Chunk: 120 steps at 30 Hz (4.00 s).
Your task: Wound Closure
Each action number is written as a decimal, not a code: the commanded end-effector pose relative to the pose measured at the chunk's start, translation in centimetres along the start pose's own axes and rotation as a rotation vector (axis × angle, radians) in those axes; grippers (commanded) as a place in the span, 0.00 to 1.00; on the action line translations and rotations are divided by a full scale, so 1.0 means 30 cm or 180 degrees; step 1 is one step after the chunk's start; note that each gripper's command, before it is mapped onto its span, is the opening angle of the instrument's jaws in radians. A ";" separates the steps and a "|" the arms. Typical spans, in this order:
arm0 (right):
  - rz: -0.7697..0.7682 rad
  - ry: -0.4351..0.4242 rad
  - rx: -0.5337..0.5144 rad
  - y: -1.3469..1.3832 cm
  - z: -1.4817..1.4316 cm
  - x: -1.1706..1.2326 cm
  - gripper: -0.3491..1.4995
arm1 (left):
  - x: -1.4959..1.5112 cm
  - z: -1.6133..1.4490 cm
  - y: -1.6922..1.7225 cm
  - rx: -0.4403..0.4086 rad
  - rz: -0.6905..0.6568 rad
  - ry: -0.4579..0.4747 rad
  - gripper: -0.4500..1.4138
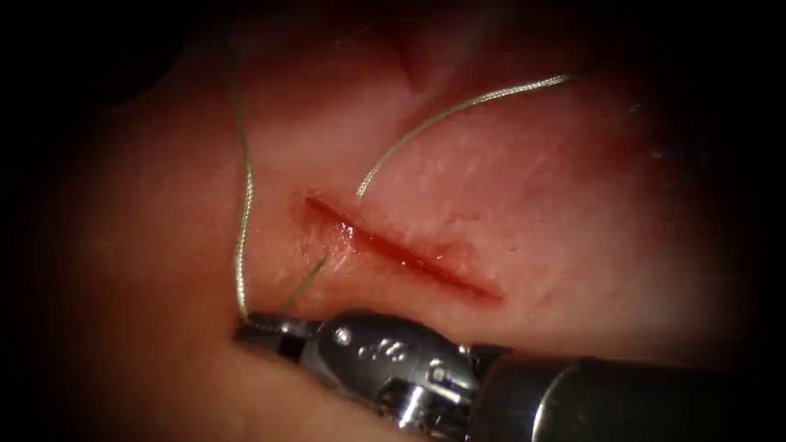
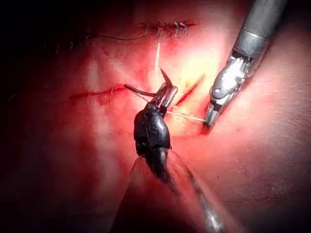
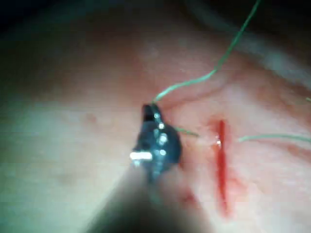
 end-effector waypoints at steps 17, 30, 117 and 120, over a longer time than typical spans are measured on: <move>-0.0525 0.0255 -0.0276 -0.0061 -0.0176 0.0050 0.97 | 0.002 -0.012 -0.002 0.0205 -0.0075 -0.0071 0.00; -0.0922 0.0152 -0.0771 0.0277 -0.0105 -0.0047 0.90 | 0.002 -0.015 -0.003 0.0325 -0.0095 -0.0023 0.00; -0.1068 -0.0078 -0.0515 0.0036 0.0001 -0.0032 0.00 | -0.007 -0.011 -0.003 0.0316 -0.0054 -0.0026 0.00; -0.1118 -0.0059 -0.0379 -0.0122 0.0001 0.0019 0.00 | -0.007 -0.011 -0.003 0.0308 -0.0052 -0.0023 0.00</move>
